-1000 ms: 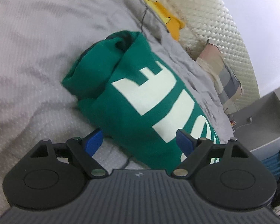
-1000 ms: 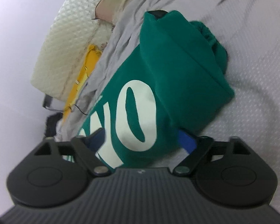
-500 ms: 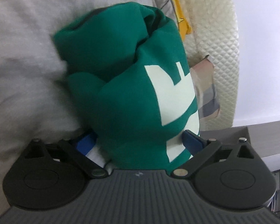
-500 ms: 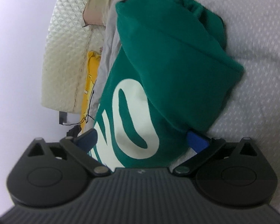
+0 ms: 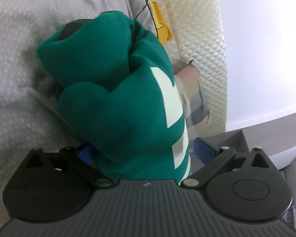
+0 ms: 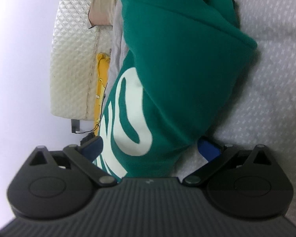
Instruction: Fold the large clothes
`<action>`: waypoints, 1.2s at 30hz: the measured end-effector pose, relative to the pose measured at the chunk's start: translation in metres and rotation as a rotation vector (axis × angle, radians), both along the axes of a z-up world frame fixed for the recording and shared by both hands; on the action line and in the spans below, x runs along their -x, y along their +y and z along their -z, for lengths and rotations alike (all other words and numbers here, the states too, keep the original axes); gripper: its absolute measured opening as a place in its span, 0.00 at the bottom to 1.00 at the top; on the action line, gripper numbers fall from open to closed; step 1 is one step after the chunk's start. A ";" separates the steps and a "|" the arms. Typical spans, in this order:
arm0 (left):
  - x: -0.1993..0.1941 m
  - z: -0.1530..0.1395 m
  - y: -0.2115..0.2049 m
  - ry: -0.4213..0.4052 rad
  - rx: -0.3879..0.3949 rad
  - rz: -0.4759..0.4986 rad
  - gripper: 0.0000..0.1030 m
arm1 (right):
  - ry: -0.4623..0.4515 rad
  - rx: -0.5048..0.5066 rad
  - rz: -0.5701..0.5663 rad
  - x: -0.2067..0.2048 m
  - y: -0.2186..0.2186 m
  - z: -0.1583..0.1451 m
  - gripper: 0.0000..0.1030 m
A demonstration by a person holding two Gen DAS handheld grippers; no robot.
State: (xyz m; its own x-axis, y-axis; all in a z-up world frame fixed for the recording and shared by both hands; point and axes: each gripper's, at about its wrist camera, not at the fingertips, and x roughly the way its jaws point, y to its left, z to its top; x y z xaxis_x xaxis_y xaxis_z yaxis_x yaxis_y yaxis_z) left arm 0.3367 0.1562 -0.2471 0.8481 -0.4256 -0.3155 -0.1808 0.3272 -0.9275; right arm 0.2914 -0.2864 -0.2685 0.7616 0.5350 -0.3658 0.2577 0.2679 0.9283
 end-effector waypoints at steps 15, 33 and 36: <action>-0.014 0.022 -0.001 0.099 0.115 -0.186 0.99 | 0.014 0.071 0.203 -0.030 -0.019 0.004 1.00; -0.003 -0.022 0.003 0.021 -0.184 -0.158 0.66 | -0.161 0.221 0.148 -0.039 -0.007 -0.035 0.42; 0.018 -0.037 0.008 -0.015 -0.161 -0.159 0.66 | -0.211 0.229 0.126 -0.026 -0.006 -0.048 0.42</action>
